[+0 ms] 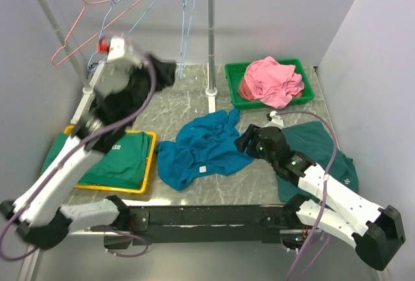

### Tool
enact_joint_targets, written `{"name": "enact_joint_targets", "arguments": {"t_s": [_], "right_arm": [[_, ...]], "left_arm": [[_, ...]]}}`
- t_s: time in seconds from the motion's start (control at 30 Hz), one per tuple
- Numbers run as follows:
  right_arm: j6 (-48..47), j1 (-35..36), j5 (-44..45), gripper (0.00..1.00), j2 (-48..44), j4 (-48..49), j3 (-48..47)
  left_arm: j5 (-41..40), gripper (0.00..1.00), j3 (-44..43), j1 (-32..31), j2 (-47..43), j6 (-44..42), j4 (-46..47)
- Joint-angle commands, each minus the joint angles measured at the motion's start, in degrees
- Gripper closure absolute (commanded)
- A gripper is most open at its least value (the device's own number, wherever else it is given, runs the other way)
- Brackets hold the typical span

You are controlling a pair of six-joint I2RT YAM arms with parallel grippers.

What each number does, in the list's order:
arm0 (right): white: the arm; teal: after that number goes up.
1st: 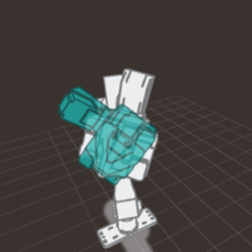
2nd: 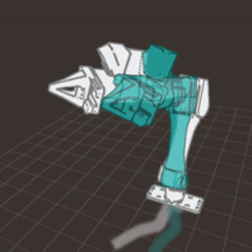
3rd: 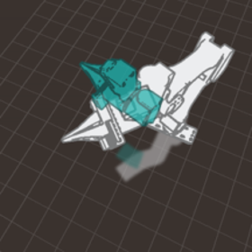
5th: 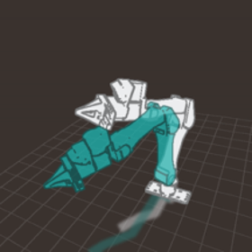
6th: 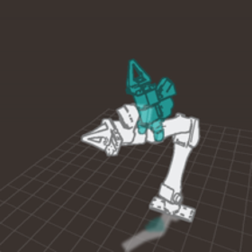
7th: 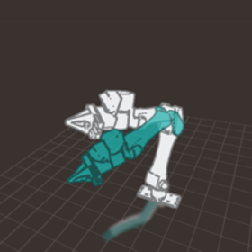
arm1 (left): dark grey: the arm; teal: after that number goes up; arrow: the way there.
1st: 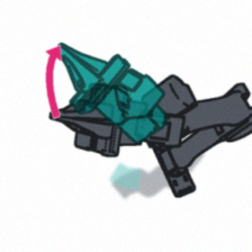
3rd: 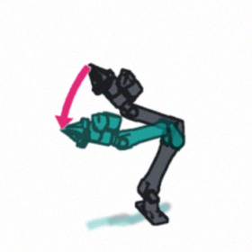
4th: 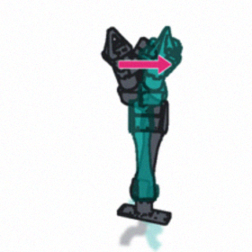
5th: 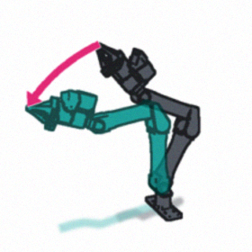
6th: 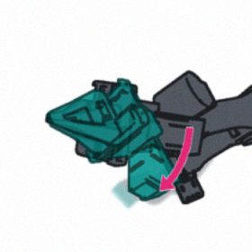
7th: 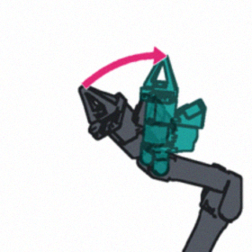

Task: Place the t-shirt on the hanger
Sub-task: Pick up the hanger from the clothesline.

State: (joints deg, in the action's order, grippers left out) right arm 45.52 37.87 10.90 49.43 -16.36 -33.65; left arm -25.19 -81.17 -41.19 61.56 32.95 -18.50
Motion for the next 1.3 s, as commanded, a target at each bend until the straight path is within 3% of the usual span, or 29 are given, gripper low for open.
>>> {"name": "enact_joint_targets", "arguments": {"t_s": [0.0, 0.2, 0.33, 0.47, 0.63, 0.9, 1.07, 1.1, 1.27], "right_arm": [[-1.39, 0.54, -0.52, 0.33, -0.03, -0.16, -2.56], [-2.62, 0.63, -0.53, 0.33, -0.39, -1.83, -3.88], [-3.24, 0.54, -0.88, 0.33, -1.09, -2.27, -4.67], [-3.68, 0.63, -1.23, 0.33, -1.88, -2.62, -4.85], [-3.59, 0.54, -1.67, 0.33, -2.14, -1.92, -4.06], [-3.59, 0.63, -2.11, 0.33, -1.70, -1.66, -3.97], [-3.86, 0.63, -2.02, 0.33, -1.53, -2.01, -4.58], [-3.94, 0.54, -2.02, 0.33, -1.53, -2.01, -4.67], [-4.47, 0.54, -2.19, 0.34, -0.83, -2.27, -5.37]], "left_arm": [[3.13, 0.31, -14.17, 3.92, 11.98, -10.35, -2.85], [1.90, 0.32, -39.64, 5.42, 32.18, -18.09, -12.15], [-1.61, 0.34, -46.88, 5.50, 39.15, -21.25, -14.81], [-4.78, 0.37, -47.77, 5.50, 42.50, -23.19, -14.20], [-5.57, 0.44, -42.68, 5.42, 43.03, -23.81, -10.95], [-6.80, 0.77, -40.73, 6.03, 42.94, -25.04, -7.60], [-5.66, 0.88, -41.09, 7.09, 43.03, -26.70, -5.76], [-5.92, 0.97, -41.53, 7.26, 42.86, -26.97, -5.49], [-6.19, 0.99, -41.62, 7.26, 40.84, -30.13, -1.98]]}}
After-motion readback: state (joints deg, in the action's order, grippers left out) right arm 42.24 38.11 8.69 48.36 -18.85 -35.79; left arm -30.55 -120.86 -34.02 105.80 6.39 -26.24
